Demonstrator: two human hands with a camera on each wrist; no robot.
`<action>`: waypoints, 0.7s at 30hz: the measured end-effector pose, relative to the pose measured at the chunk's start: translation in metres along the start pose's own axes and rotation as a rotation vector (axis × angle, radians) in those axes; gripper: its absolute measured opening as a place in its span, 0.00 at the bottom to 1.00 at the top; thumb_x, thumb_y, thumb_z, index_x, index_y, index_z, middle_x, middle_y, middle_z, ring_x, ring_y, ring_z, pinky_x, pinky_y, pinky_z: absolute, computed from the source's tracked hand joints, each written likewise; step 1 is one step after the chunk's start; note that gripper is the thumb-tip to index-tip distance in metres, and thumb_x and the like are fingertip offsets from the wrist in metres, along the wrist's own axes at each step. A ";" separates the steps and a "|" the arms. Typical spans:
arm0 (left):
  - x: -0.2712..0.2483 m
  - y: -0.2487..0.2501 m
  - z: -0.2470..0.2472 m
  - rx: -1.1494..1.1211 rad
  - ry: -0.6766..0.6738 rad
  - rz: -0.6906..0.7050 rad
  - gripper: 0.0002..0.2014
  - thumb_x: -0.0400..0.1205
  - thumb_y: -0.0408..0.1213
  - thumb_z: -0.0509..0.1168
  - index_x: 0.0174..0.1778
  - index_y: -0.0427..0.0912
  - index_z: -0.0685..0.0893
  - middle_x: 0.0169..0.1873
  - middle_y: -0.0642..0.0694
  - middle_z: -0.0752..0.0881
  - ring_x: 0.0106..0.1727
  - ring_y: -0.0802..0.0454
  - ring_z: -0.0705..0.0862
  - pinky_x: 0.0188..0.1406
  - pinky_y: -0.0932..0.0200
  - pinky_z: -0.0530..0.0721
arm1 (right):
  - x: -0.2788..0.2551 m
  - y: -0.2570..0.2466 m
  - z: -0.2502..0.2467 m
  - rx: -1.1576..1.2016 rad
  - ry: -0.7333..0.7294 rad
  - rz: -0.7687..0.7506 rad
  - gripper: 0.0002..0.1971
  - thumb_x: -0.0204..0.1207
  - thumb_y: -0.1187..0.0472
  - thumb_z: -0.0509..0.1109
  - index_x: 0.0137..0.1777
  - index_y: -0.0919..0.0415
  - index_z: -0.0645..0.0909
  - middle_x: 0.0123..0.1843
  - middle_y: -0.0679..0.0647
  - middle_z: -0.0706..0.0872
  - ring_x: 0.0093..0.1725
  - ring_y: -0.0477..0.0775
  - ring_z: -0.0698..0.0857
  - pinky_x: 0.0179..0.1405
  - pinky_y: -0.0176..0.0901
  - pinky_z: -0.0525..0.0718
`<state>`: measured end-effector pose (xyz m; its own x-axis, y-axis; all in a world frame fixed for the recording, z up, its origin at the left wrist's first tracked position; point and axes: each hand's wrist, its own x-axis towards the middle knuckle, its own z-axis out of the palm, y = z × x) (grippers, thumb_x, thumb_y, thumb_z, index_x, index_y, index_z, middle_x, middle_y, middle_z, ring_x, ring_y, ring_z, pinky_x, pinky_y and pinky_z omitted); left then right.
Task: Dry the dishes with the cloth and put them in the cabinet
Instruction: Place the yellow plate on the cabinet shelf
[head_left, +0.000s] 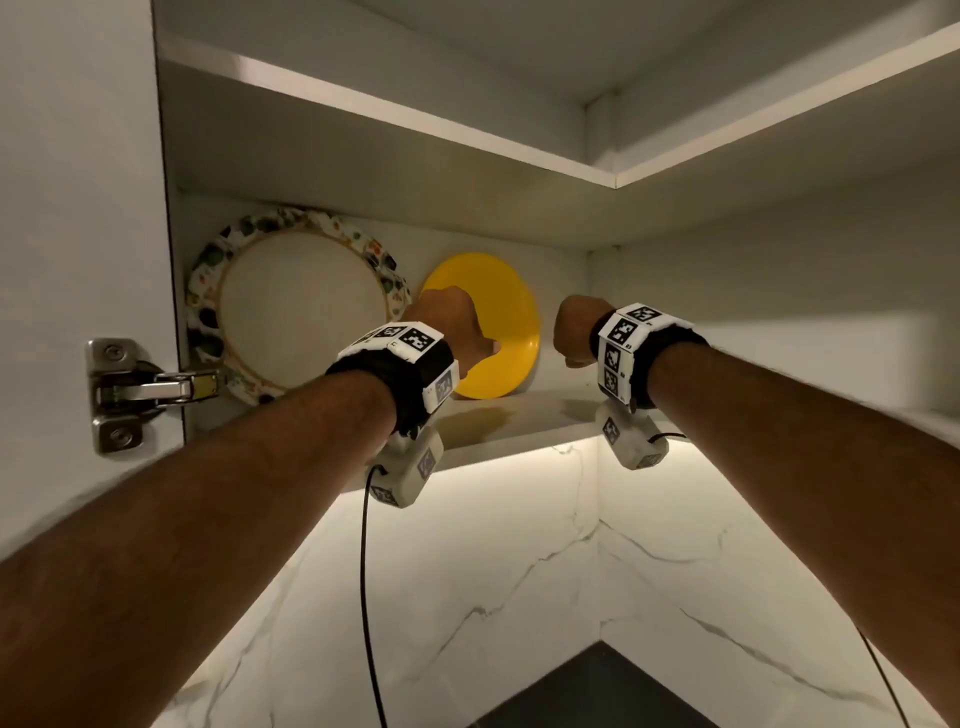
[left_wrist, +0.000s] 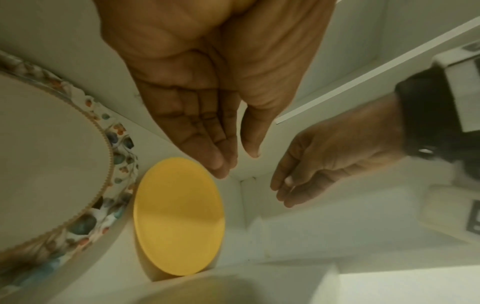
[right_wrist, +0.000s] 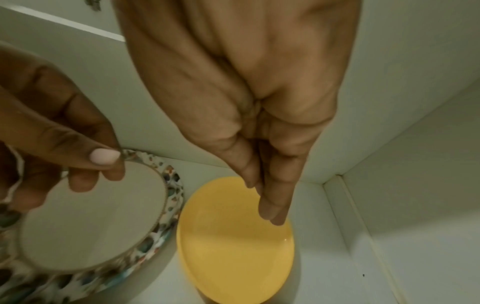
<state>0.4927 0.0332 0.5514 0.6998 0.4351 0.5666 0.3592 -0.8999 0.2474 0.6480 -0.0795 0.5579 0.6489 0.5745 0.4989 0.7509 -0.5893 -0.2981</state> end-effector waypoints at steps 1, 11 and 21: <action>-0.011 0.002 0.002 -0.003 0.008 0.020 0.19 0.80 0.53 0.75 0.37 0.38 0.90 0.36 0.40 0.92 0.42 0.39 0.91 0.49 0.44 0.92 | -0.009 -0.003 0.001 -0.065 0.005 -0.002 0.02 0.78 0.69 0.70 0.47 0.67 0.83 0.41 0.59 0.81 0.41 0.58 0.81 0.41 0.41 0.80; -0.127 -0.002 0.056 -0.287 -0.008 0.180 0.13 0.78 0.54 0.76 0.34 0.53 0.84 0.34 0.55 0.88 0.44 0.49 0.89 0.47 0.53 0.86 | -0.159 -0.003 0.045 -0.008 0.062 0.030 0.23 0.78 0.67 0.65 0.73 0.58 0.82 0.69 0.60 0.86 0.67 0.64 0.85 0.67 0.52 0.84; -0.298 -0.050 0.158 -0.453 -0.252 0.152 0.07 0.80 0.53 0.74 0.49 0.56 0.90 0.38 0.63 0.91 0.36 0.70 0.88 0.38 0.68 0.84 | -0.344 0.030 0.157 0.095 -0.015 0.066 0.24 0.80 0.68 0.63 0.73 0.51 0.83 0.67 0.51 0.89 0.67 0.54 0.87 0.68 0.48 0.84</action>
<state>0.3642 -0.0467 0.2459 0.8696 0.2430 0.4298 -0.0204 -0.8521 0.5230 0.4662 -0.2059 0.2494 0.6982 0.5451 0.4641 0.7146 -0.5695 -0.4062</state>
